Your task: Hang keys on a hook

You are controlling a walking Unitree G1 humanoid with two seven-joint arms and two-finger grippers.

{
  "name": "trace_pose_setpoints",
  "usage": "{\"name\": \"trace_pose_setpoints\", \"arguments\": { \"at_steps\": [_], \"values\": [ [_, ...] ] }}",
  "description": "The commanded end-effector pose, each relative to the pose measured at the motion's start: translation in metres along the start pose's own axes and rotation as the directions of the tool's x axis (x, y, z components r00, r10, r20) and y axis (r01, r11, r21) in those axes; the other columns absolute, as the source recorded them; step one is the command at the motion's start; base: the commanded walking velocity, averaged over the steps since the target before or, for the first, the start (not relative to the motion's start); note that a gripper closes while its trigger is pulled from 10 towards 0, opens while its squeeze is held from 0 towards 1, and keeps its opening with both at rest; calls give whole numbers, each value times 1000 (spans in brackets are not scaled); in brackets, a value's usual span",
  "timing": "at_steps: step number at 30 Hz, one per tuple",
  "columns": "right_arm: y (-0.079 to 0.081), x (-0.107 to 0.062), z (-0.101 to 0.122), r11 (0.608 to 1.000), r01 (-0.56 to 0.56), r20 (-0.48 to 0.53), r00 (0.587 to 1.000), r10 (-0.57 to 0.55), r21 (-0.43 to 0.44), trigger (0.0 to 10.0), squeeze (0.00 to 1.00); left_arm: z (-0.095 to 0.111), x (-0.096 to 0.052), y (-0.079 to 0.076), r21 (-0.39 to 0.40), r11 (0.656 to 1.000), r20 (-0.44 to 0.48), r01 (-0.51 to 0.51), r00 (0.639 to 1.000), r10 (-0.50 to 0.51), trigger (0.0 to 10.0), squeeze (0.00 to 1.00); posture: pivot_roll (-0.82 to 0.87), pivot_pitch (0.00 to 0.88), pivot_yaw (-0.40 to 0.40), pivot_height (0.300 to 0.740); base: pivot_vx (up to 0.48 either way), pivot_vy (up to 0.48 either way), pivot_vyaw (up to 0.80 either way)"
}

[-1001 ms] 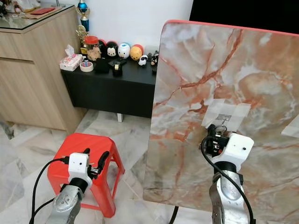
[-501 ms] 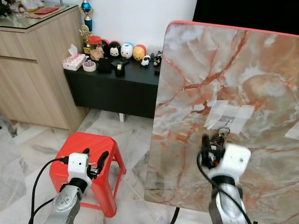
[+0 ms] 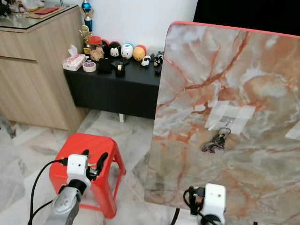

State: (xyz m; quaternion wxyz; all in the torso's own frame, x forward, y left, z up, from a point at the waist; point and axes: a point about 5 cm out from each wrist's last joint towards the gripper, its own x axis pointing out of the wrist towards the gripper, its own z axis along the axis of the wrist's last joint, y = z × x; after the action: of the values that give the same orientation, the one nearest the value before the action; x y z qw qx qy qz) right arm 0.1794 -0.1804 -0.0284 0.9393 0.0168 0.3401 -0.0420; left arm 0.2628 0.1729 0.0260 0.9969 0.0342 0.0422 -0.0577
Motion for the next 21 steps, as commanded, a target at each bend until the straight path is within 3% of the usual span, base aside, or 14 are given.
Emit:
{"name": "trace_pose_setpoints", "arguments": {
  "at_steps": [1,6,9,11,15,16,21],
  "values": [
    [1,3,-9,1000,-12,-31,999,12,-21,10000,0,-2,0,-2,2,1000,-11,11,1000,-11,10000,0,20,0,-103,740,0,0,0],
    [-1,22,-40,999,36,-163,986,-38,-14,10000,0,-11,-3,3,5,1000,-55,-3,998,3,10000,0,18,0,-99,740,0,0,0],
    [-5,21,-60,997,59,-244,969,-43,56,10000,0,-15,-4,2,5,1000,-70,1,998,-1,10000,0,18,0,-89,740,0,0,0],
    [-6,19,-66,996,67,-262,964,-49,58,10000,0,-15,-4,1,6,1000,-73,4,997,-4,10000,0,16,0,-85,740,0,0,0],
    [-7,10,-87,996,82,-344,935,-89,-36,10000,0,-16,-5,1,10,1000,-72,16,997,-15,10000,0,3,0,-80,740,0,0,0],
    [-8,8,-93,995,101,-367,924,-103,-27,10000,0,-15,-4,0,9,1000,-69,16,997,-15,10000,0,29,0,-81,740,0,0,0],
    [-4,13,-86,995,94,-337,938,-83,16,10000,0,-15,-4,2,-9,1000,-67,5,998,-5,10000,0,15,0,-73,740,0,0,0]
  ]
}}
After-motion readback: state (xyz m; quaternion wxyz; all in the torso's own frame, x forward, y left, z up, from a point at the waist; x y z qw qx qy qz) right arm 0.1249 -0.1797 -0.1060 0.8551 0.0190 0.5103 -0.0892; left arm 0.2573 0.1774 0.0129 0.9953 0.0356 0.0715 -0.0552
